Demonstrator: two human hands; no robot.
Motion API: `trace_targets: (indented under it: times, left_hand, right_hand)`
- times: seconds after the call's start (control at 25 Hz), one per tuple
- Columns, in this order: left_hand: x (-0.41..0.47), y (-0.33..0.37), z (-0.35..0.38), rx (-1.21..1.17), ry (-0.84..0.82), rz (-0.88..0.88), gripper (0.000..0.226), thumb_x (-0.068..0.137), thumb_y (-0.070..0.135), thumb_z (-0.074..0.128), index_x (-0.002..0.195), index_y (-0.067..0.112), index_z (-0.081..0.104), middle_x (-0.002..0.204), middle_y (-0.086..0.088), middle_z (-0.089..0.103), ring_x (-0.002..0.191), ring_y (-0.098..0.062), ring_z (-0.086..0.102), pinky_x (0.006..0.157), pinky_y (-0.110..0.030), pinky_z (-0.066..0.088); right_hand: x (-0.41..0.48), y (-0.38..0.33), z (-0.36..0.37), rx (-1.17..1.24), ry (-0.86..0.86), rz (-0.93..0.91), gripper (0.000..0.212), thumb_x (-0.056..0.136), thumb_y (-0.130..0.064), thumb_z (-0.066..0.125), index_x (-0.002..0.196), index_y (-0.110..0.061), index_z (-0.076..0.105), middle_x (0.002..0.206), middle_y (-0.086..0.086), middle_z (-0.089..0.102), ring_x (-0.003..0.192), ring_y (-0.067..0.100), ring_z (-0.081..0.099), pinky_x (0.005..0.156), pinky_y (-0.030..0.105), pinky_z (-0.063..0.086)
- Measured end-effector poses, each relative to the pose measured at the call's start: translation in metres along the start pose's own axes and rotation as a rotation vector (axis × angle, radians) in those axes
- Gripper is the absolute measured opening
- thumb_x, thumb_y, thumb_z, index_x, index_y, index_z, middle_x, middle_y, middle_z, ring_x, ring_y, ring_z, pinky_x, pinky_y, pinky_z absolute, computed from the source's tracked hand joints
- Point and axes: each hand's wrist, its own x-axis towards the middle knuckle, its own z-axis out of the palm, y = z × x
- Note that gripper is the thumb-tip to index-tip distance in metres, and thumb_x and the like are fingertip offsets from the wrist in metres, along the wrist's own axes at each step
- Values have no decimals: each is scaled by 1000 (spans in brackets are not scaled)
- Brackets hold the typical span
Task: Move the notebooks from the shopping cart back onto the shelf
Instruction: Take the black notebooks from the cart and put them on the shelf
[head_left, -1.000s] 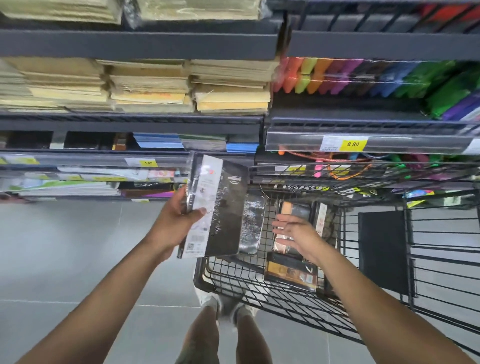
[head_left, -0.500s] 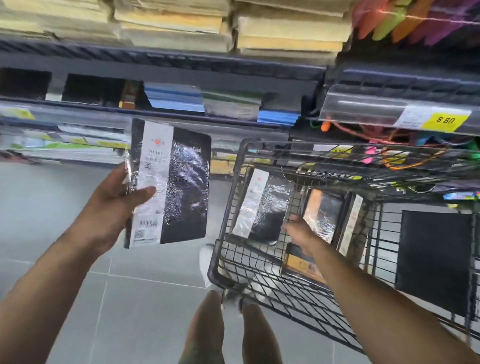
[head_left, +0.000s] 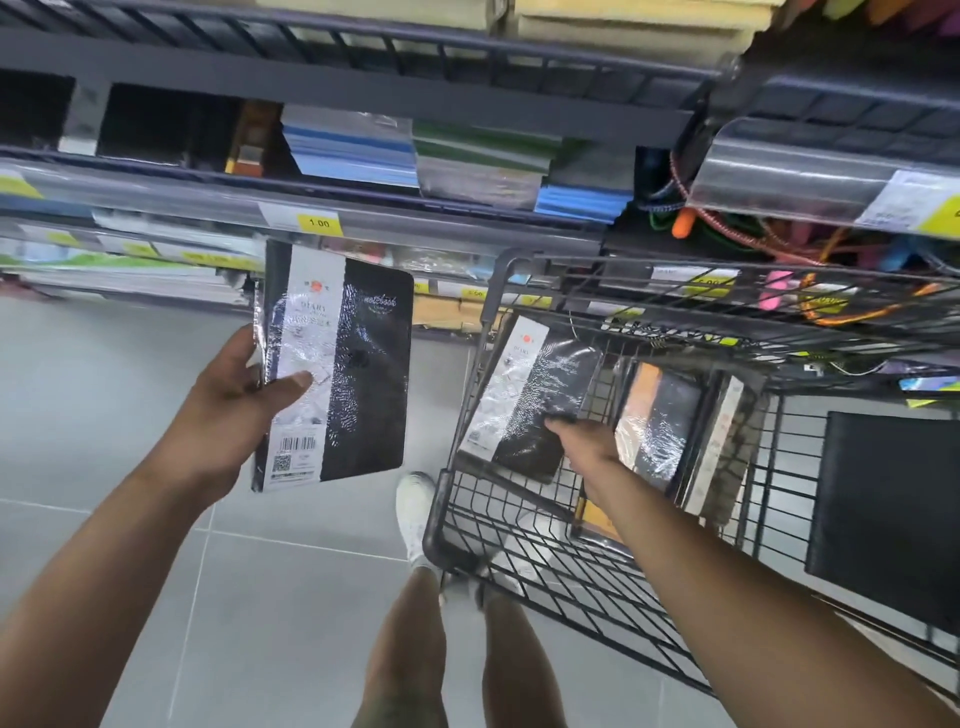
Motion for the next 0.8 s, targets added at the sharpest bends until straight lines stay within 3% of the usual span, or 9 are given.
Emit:
trace_targets:
  times: [0.12, 0.2, 0.32, 0.44, 0.48, 0.56, 0.64, 0.72, 0.8]
  left_hand:
    - [-1, 3, 1, -11, -8, 2, 41, 95, -6, 59, 126, 21, 61, 102, -2, 79, 87, -18, 75, 81, -37, 55]
    - [-1, 4, 0, -9, -12, 0, 41, 95, -5, 59, 126, 23, 61, 103, -3, 78, 88, -20, 75, 79, -36, 56]
    - [-4, 6, 0, 0, -21, -4, 42, 95, -4, 60, 127, 24, 61, 106, -5, 78, 90, -23, 75, 79, -38, 55]
    - [-7, 6, 3, 5, -27, -5, 42, 96, -3, 60, 128, 23, 59, 105, -4, 78, 89, -20, 75, 75, -35, 57]
    - [-8, 5, 4, 6, -25, -12, 41, 96, -3, 60, 128, 23, 59, 105, -2, 78, 90, -19, 75, 76, -35, 58]
    - [-10, 3, 6, 27, -13, -21, 37, 96, -2, 61, 126, 20, 60, 106, 0, 78, 95, -19, 75, 83, -38, 57]
    - [-13, 2, 5, 50, -4, -29, 30, 96, -2, 62, 121, 15, 64, 108, 2, 78, 100, -20, 74, 90, -41, 56]
    - [-20, 5, 4, 47, -3, -36, 28, 96, -1, 62, 117, 17, 66, 109, 4, 78, 98, -18, 74, 92, -44, 56]
    - [-32, 13, 2, 37, 4, -28, 29, 96, -1, 62, 114, 21, 67, 107, 7, 78, 93, -15, 74, 92, -44, 56]
  right_hand:
    - [-7, -4, -4, 167, 8, 6, 20, 89, -30, 75, 101, -17, 66, 102, 2, 68, 103, 26, 62, 103, 43, 50]
    - [-12, -12, -6, 254, 0, -16, 19, 89, -24, 75, 103, -14, 68, 104, 3, 69, 101, 24, 61, 102, 42, 50]
    - [-21, -22, -6, 213, -60, -63, 38, 87, -20, 78, 122, -16, 61, 125, 3, 63, 106, 21, 58, 102, 42, 50]
    - [-34, -30, -6, 256, -116, -51, 57, 94, -11, 71, 144, -17, 45, 133, 4, 55, 101, 19, 59, 87, 35, 54]
    - [-39, -32, -6, 247, -114, -63, 61, 95, -9, 68, 149, -16, 40, 140, 5, 54, 107, 21, 60, 88, 33, 52]
    - [-48, -32, -7, 204, -87, -94, 66, 96, -6, 66, 154, -16, 35, 149, 6, 48, 127, 29, 56, 103, 36, 49]
    - [-63, -30, -13, 202, -93, -75, 66, 96, -4, 64, 153, -21, 36, 141, 7, 55, 119, 33, 62, 102, 47, 53]
    - [-79, -26, -26, 200, -99, -88, 68, 96, -2, 62, 154, -24, 34, 138, 12, 59, 97, 30, 71, 81, 46, 61]
    - [-101, -25, -47, 106, -65, -128, 69, 97, -1, 59, 156, -21, 29, 153, 11, 45, 107, 32, 68, 87, 44, 60]
